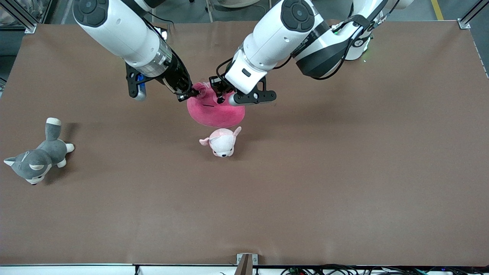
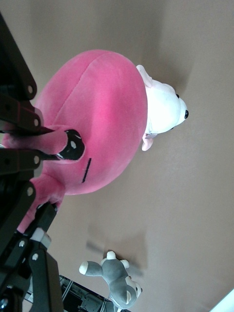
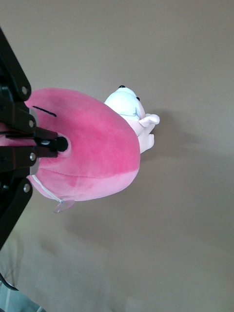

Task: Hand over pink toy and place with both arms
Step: 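Carry the pink plush with the right gripper while the left gripper withdraws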

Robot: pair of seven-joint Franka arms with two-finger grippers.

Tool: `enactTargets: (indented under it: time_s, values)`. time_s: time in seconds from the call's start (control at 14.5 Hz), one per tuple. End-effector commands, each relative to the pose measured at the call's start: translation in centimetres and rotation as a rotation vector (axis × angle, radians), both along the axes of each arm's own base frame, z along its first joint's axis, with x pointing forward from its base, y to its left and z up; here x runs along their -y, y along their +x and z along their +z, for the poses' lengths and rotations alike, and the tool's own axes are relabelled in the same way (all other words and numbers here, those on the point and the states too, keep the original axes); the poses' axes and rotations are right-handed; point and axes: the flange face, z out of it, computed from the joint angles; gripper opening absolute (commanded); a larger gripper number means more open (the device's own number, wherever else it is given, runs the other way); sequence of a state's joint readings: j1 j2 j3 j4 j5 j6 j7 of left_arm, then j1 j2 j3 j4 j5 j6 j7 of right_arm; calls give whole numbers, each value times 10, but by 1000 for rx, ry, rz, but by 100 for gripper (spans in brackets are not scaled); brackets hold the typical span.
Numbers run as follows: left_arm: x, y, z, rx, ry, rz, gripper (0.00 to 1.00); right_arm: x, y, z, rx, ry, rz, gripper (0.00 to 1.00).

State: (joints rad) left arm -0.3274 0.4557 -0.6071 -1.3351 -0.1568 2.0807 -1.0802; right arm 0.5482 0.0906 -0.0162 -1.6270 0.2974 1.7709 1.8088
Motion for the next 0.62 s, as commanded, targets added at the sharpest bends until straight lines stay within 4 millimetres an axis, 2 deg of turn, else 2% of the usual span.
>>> enactTargets:
  time_s: [0.0,0.14,0.21,0.35,0.41,0.55]
  values:
    - [2,3,5,21,-1,6,99,18,4,4,3,17,-5,0]
    - [-1,2,13,48,7,8,100,37,12,3,1,14,22,0]
    - [-6,4,20,57,8,14,100,52,16,3,-3,13,47,0]
    - [-17,6,35,108,32,22,100,95,29,-2,-21,13,115,0]
    - [-30,14,42,156,71,33,100,120,36,-5,-28,16,146,0]
    - [-61,25,49,211,204,40,100,180,46,-27,-58,29,205,0]
